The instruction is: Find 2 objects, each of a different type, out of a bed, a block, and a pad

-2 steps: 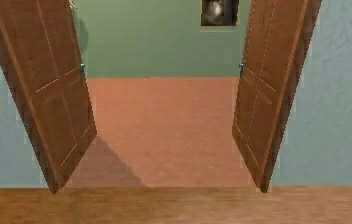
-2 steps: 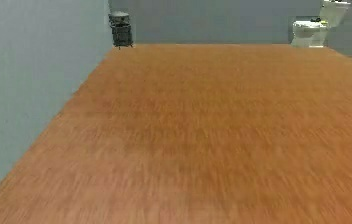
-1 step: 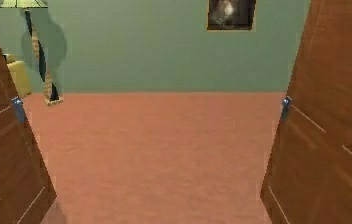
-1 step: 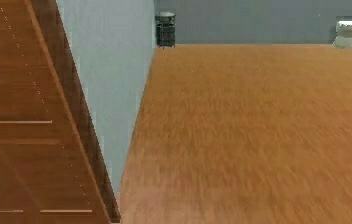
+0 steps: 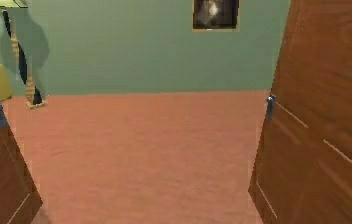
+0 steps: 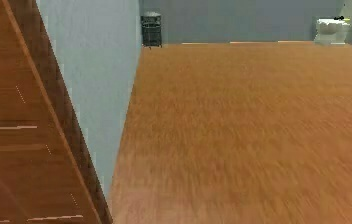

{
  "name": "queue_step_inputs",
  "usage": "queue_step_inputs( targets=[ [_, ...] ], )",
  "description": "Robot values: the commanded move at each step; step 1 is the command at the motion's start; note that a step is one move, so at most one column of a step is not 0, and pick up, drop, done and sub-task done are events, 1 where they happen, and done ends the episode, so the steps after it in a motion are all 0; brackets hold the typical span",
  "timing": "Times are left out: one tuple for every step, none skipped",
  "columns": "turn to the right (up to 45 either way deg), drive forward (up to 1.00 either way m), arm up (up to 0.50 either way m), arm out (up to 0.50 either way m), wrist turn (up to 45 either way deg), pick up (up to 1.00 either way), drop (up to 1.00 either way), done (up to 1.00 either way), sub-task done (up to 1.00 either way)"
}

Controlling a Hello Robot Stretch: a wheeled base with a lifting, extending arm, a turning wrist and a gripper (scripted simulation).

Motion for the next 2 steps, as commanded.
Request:
queue_step_inputs(
  targets=[
    [0.0,1.00,0.00,0.00,0.0,0.00,0.00,0.00,0.00],
    [0.0,0.55,0.00,0.00,0.0,0.00,0.00,0.00,0.00]
  ],
)
